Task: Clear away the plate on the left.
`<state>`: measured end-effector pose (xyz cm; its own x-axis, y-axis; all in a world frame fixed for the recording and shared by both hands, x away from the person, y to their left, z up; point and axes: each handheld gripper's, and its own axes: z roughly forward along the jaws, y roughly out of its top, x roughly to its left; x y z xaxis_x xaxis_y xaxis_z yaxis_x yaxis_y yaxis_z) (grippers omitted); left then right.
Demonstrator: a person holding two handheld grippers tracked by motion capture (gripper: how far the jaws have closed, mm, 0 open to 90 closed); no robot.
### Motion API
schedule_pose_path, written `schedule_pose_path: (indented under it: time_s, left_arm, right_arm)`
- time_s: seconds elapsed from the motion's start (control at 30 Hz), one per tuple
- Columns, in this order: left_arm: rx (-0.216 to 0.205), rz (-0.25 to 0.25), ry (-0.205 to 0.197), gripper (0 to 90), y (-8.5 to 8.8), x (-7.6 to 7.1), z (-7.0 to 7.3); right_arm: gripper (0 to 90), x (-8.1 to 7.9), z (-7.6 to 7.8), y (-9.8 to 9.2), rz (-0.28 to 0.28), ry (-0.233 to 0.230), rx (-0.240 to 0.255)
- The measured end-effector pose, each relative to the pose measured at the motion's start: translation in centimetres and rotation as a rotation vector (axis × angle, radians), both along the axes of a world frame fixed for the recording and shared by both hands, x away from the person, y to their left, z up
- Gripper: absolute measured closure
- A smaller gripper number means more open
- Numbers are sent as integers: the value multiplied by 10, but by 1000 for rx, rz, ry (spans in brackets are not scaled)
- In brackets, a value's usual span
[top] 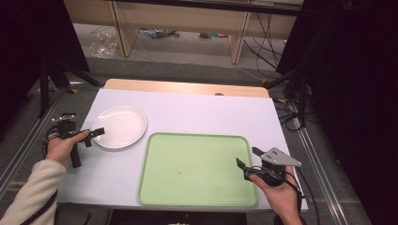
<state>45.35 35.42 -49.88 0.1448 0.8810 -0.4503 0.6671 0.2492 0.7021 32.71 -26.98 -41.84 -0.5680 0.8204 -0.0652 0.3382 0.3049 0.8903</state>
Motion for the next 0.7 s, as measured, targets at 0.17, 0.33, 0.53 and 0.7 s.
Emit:
schedule_pose_path:
  time_s: [0.17,0.33,0.53,0.7]
  left_arm:
    - [-14,8,24,240,2,1,-4]
    - [-43,17,36,318,2,1,-5]
    - [-78,45,50,392,5,1,-5]
    - [-96,69,70,472,7,3,-6]
  right_arm:
    - [292,0,0,0,-3,-2,3]
    - [292,-1,1,0,-3,11,-2]
    - [291,0,0,0,-2,-7,-1]
    - [291,0,0,0,1,12,2]
